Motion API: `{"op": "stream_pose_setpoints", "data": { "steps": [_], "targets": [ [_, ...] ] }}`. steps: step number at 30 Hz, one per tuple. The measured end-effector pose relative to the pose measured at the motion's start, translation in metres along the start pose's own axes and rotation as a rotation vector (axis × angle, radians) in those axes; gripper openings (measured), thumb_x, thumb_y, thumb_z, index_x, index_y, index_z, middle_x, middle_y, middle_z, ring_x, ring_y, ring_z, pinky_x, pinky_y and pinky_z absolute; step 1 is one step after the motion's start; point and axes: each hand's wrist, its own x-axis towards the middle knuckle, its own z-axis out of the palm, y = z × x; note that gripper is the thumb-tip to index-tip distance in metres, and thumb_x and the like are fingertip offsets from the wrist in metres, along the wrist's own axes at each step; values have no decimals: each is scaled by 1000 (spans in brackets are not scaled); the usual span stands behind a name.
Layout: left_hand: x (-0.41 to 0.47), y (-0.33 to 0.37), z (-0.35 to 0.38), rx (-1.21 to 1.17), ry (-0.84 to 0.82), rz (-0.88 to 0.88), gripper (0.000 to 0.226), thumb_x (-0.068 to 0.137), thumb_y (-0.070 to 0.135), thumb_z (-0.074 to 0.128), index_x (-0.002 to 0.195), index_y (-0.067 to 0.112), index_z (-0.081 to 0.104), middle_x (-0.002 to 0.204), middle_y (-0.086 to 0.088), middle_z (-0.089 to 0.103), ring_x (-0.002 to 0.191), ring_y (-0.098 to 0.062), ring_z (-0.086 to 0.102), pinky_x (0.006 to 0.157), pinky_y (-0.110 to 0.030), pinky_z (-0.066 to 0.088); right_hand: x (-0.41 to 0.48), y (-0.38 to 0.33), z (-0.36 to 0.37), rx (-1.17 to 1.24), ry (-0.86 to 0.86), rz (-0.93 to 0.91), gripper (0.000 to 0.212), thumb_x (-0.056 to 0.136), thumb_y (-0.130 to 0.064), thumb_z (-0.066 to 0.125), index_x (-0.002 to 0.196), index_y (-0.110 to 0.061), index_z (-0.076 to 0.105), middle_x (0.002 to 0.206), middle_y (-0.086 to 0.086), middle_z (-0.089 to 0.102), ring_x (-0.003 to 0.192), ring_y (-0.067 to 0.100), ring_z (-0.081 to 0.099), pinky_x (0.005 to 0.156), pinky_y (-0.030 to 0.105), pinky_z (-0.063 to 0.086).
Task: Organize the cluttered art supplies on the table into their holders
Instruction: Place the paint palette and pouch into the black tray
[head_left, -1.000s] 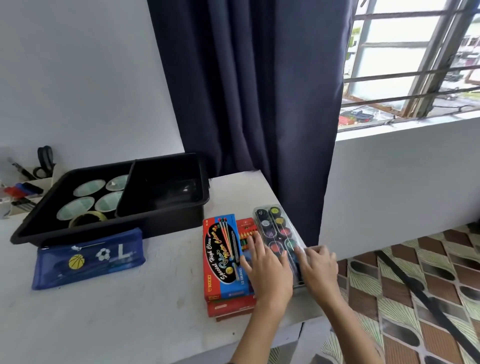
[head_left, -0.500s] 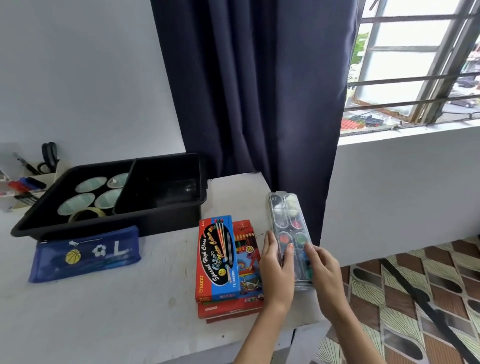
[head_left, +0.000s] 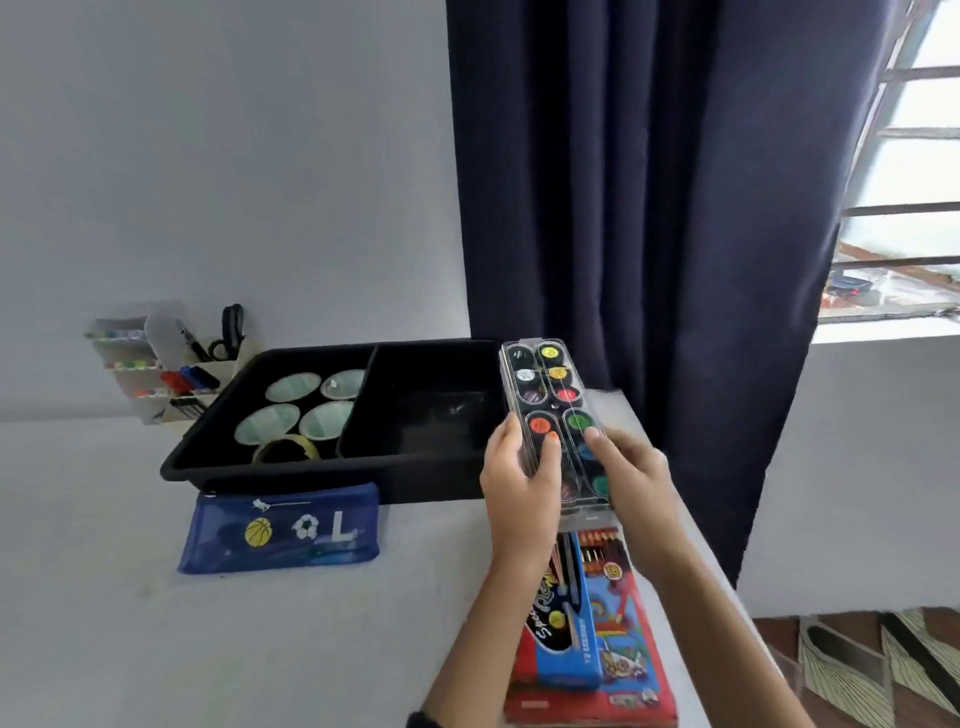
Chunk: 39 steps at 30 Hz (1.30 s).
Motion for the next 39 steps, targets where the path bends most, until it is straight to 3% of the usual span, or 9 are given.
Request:
{"op": "stream_pose_setpoints", "data": {
  "steps": [3, 6, 9, 13, 20, 26, 31, 35, 39],
  "targets": [
    [27, -3, -26, -16, 37, -17, 19, 92, 23, 56, 109, 30, 60, 99, 26, 55, 93, 19, 50, 85, -4, 42, 18, 0, 34, -16, -42, 60, 16, 94, -17, 54, 90, -8, 67, 84, 16, 71, 75, 28, 69, 69, 39, 55],
    [56, -13, -49, -44, 36, -60, 14, 91, 20, 55, 91, 32, 63, 91, 6, 68, 88, -4, 64, 80, -24, 54, 33, 2, 68, -47, -94, 102, 17, 94, -19, 53, 86, -11, 65, 79, 11, 71, 70, 23, 69, 64, 33, 56],
    [82, -23, -70, -74, 35, -153, 15, 93, 19, 53, 94, 21, 67, 88, -2, 71, 81, -14, 68, 70, -26, 57, 48, 4, 97, -47, -143, 166, 19, 95, -17, 51, 80, -17, 63, 71, 2, 68, 65, 15, 66, 58, 25, 53],
    [119, -41, -92, -53, 17, -331, 20, 92, 17, 51, 94, 6, 68, 86, -6, 69, 78, -16, 65, 55, -15, 48, 78, 16, 130, -63, -204, 282, 19, 91, -16, 56, 81, -6, 70, 83, 15, 72, 82, 29, 68, 82, 40, 52],
    [167, -80, -108, 45, -106, -536, 18, 88, 14, 52, 99, 3, 60, 97, -11, 64, 82, -18, 61, 60, -25, 44, 144, 78, 161, -221, -199, 487, 45, 80, -20, 61, 120, -3, 50, 118, 16, 59, 105, 31, 59, 95, 47, 47],
    [192, -115, -112, 128, -168, -598, 19, 86, 6, 46, 102, 1, 57, 103, -16, 64, 91, -25, 64, 73, -35, 54, 154, 90, 178, -476, -266, 540, 34, 83, -10, 55, 116, -3, 52, 115, 15, 58, 106, 28, 54, 97, 44, 44],
    [197, -121, -110, 292, -215, -560, 19, 92, 2, 41, 105, 2, 54, 108, -12, 61, 95, -22, 58, 70, -25, 50, 160, 97, 185, -585, -344, 530, 20, 84, -6, 58, 104, -3, 62, 105, 14, 63, 98, 25, 58, 92, 41, 48],
    [188, -116, -106, 653, -219, -348, 23, 91, 3, 50, 113, 0, 53, 112, -11, 49, 102, -25, 52, 75, -22, 42, 149, 85, 184, -554, -391, 499, 15, 86, 3, 51, 95, 0, 62, 89, 12, 62, 78, 19, 57, 66, 28, 48],
    [179, -119, -101, 799, -224, -191, 20, 88, 6, 56, 107, 3, 61, 110, -11, 56, 94, -23, 58, 71, -26, 46, 138, 69, 186, -414, -443, 499, 28, 88, 7, 43, 86, -14, 61, 91, 10, 64, 87, 19, 60, 85, 32, 51]
  ]
}}
